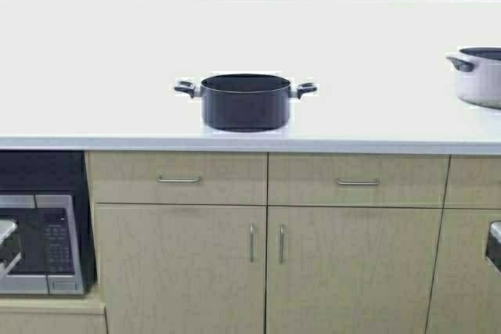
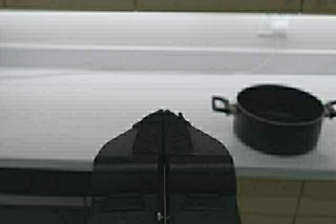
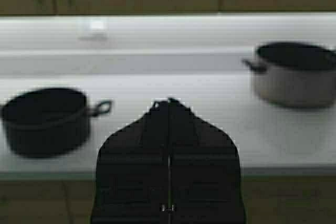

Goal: Open the cabinet, put the pot inside, then close it

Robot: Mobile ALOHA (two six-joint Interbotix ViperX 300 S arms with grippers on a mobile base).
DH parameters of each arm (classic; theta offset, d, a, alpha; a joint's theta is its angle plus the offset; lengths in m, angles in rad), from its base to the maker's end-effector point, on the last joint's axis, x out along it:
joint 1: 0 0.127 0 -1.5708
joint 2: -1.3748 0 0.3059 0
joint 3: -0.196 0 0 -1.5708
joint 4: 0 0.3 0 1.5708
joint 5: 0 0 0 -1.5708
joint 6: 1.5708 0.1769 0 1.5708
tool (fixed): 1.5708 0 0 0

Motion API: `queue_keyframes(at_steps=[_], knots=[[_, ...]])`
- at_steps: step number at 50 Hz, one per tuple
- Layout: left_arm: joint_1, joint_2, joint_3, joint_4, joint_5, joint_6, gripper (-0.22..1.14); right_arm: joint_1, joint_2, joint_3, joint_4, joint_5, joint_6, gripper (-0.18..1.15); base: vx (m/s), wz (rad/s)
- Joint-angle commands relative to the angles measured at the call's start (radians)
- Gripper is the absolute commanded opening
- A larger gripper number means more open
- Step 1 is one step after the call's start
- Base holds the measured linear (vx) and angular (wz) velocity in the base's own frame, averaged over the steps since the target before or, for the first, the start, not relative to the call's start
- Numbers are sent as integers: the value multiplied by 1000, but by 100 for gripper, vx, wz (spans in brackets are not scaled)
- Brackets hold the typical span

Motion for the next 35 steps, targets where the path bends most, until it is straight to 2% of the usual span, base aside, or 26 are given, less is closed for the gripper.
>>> queue_keyframes(at_steps=[1,6,14,35], knots=[[-11,0,3,3,37,-8,-3,6,11,11,-2,14,11,6,4,2],[-11,2,-3,3,43,-11,8,8,3,5,-2,57,12,7,5,2],[-11,18,-6,3,46,-14,3,8,-14,-2,-3,71,9,5,10,2],[-11,52,-9,5,46,-26,3,6,-28,9,-2,71,11,5,21,-1]])
